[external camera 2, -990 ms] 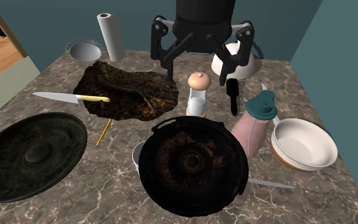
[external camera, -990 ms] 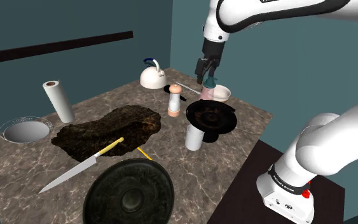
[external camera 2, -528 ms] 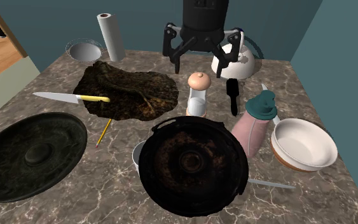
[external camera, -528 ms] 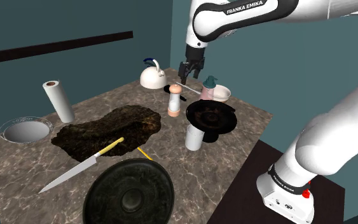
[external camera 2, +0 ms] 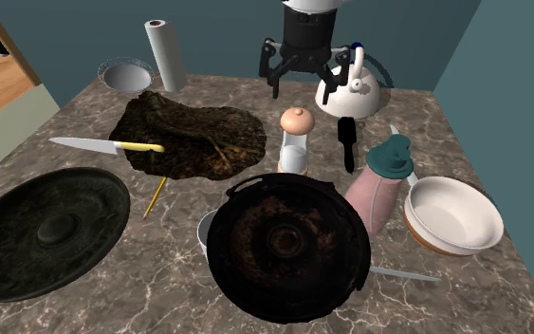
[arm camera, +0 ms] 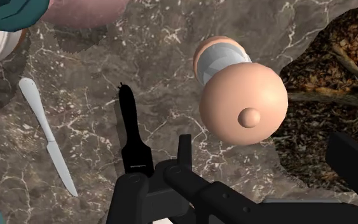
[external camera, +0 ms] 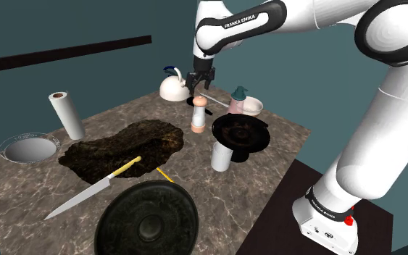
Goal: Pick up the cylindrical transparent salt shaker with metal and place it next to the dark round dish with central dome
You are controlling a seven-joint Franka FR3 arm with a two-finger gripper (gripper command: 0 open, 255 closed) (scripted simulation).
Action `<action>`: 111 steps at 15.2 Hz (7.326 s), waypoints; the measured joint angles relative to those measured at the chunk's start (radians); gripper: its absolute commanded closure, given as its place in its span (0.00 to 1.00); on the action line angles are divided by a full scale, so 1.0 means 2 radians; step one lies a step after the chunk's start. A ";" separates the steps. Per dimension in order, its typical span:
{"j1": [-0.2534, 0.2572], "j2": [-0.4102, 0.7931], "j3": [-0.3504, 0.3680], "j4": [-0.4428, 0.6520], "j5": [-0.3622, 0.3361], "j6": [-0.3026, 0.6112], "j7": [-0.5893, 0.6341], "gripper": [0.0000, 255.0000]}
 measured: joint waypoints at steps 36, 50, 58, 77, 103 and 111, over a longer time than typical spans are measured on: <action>-0.001 0.011 -0.001 0.023 -0.001 -0.011 0.001 1.00; 0.000 -0.004 0.000 0.096 0.000 -0.099 0.001 1.00; 0.000 -0.002 0.000 0.155 0.000 -0.156 0.001 1.00; 0.008 0.008 0.005 0.288 -0.002 -0.279 0.012 1.00; 0.102 -0.334 0.121 -0.057 0.075 -0.264 0.209 1.00; 0.135 -0.386 0.178 -0.077 0.117 -0.284 0.290 1.00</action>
